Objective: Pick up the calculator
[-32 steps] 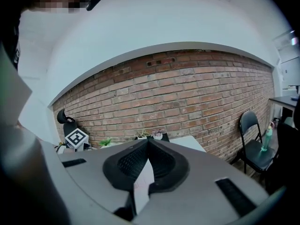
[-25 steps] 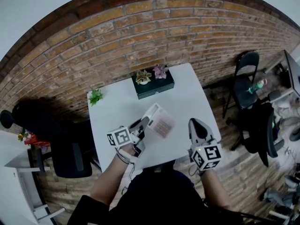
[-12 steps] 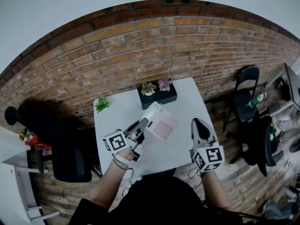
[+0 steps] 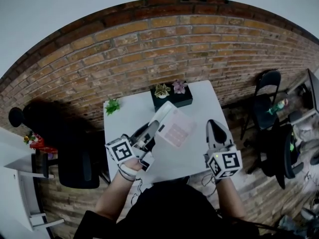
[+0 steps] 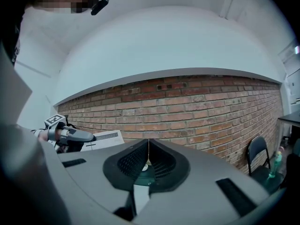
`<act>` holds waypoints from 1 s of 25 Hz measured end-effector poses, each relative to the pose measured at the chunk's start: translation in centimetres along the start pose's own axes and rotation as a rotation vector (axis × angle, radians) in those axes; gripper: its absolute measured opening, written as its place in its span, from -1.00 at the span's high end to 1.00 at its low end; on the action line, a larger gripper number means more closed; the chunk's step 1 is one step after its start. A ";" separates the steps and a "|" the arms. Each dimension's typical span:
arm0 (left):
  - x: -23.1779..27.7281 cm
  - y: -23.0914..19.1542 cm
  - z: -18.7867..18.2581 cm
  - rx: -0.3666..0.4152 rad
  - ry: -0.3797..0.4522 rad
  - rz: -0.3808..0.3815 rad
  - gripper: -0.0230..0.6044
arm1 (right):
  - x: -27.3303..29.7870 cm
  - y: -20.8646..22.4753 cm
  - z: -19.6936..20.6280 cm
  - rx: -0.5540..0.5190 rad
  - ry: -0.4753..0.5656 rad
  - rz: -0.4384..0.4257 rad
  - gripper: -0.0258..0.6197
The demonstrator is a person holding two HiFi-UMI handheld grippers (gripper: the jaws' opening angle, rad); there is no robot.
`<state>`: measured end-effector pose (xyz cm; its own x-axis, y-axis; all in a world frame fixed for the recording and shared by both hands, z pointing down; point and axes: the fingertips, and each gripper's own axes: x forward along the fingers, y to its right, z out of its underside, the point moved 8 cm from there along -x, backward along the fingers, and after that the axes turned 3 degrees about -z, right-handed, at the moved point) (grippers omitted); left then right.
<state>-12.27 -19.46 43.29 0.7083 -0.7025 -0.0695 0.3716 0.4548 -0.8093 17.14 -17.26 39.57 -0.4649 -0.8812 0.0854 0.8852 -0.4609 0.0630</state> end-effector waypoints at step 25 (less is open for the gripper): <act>-1.0 0.6 -0.1 -0.002 0.051 -0.008 0.73 | 0.8 2.3 1.3 -0.002 -0.026 -0.025 0.91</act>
<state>-12.82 -18.51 42.80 0.6741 -0.7328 -0.0924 0.3761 0.4482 -0.8109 18.77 -18.85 41.10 -0.4872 -0.8664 0.1093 0.8733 -0.4830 0.0634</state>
